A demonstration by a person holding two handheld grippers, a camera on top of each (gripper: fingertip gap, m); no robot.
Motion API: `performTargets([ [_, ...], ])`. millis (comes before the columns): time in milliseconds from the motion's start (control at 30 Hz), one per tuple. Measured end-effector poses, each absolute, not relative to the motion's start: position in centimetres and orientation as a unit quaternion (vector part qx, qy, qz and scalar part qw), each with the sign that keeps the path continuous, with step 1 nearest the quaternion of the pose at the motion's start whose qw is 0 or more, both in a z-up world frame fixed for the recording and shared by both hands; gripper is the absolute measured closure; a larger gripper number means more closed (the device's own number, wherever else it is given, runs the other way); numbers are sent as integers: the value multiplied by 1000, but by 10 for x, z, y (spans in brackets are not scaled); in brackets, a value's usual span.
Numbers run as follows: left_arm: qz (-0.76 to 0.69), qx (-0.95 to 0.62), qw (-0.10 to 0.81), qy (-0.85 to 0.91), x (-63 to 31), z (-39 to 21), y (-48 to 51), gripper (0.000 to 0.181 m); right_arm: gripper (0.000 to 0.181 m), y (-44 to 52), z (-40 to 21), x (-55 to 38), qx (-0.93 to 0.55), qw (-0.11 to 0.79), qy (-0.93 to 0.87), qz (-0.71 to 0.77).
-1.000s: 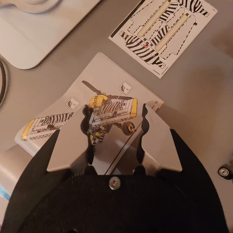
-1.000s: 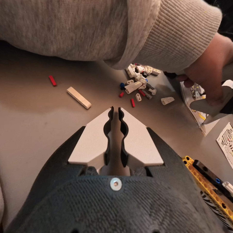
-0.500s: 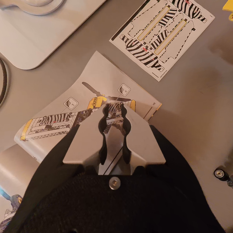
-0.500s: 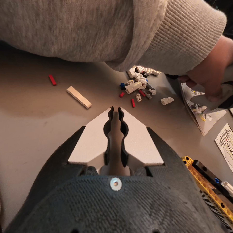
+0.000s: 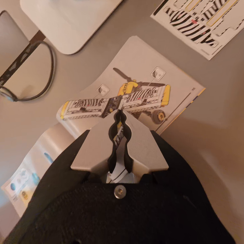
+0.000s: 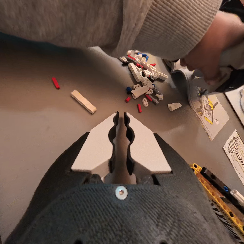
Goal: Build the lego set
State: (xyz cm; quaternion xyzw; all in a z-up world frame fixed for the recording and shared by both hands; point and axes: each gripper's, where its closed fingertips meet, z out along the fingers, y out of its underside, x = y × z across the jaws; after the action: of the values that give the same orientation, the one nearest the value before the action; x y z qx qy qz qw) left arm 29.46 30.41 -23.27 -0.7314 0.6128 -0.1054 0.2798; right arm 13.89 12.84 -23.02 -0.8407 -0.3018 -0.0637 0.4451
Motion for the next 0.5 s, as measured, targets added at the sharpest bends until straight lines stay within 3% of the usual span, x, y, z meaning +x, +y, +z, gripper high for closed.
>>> performTargets([
  [133, -128, -740, 300, 588, 288, -219, 315, 171, 174, 129, -230, 139, -841, 445, -302, -64],
  [333, -246, -727, 255, 588, 322, -212, 265, 93, 175, 130, -230, 140, -841, 445, -301, -64],
  [433, -169, -725, 280, 606, 329, -229, 272, 61, 175, 131, -230, 140, -840, 445, -303, -66],
  [467, -124, -723, 296, 612, 327, -236, 281, 40, 175, 131, -230, 140, -839, 446, -304, -66],
  [500, -124, -722, 318, 602, 331, -233, 286, 39, 175, 130, -230, 140, -838, 446, -305, -68],
])
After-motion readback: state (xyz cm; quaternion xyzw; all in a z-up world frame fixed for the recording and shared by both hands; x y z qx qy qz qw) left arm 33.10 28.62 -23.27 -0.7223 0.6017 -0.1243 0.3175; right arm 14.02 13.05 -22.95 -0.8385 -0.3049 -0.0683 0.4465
